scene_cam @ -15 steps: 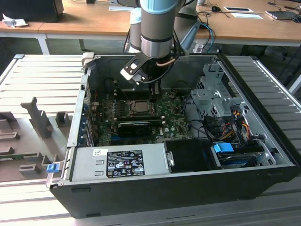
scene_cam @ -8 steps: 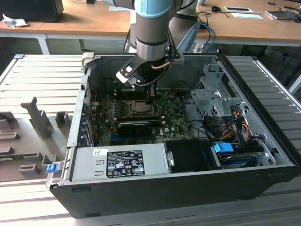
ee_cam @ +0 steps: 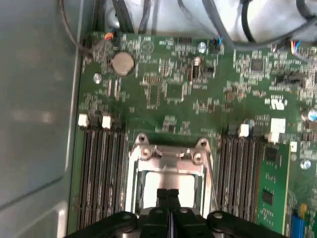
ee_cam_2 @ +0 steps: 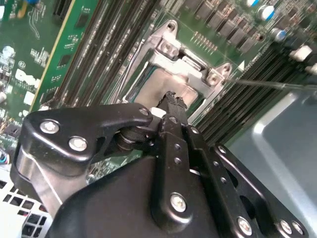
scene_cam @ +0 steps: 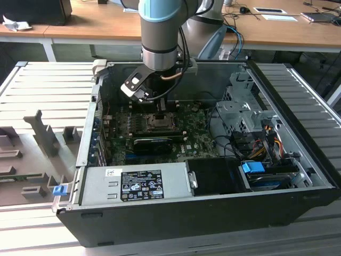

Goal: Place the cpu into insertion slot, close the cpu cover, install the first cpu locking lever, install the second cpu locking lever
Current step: 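Close the cpu cover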

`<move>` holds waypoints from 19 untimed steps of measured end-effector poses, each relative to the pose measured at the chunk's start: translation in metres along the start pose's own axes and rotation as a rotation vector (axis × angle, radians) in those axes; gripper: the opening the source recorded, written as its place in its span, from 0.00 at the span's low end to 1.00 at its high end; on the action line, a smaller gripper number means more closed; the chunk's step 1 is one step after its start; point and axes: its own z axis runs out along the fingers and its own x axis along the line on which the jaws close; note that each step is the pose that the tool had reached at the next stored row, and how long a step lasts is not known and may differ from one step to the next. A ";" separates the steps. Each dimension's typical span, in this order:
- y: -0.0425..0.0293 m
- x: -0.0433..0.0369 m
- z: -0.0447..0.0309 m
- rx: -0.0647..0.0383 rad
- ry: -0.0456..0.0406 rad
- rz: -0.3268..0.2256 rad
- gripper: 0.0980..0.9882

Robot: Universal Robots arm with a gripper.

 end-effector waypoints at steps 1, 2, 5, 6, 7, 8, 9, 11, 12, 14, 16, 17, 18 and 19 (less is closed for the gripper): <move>-0.0033 0.0003 0.0002 0.000 0.0000 0.000 0.01; -0.0063 0.0005 0.0004 0.000 0.0001 0.000 0.01; -0.0119 0.0008 0.0030 0.000 0.0002 0.000 0.01; -0.0124 0.0008 0.0050 0.000 0.0001 0.000 0.01; -0.0130 0.0006 0.0084 0.000 0.0002 0.000 0.01; -0.0131 0.0006 0.0094 0.002 -0.0001 0.000 0.01; -0.0131 0.0006 0.0094 0.002 0.0000 0.000 0.01; -0.0126 0.0009 0.0022 0.002 0.0003 0.000 0.01; -0.0114 0.0009 0.0024 0.003 0.0008 0.000 0.01; -0.0067 0.0005 0.0023 0.006 0.0005 0.000 0.01; -0.0016 0.0001 0.0026 0.007 0.0006 0.000 0.01; -0.0004 0.0000 0.0026 0.008 0.0005 0.000 0.01; 0.0016 -0.0002 0.0027 0.008 0.0007 0.000 0.01; 0.0029 -0.0003 0.0028 0.008 0.0008 0.000 0.01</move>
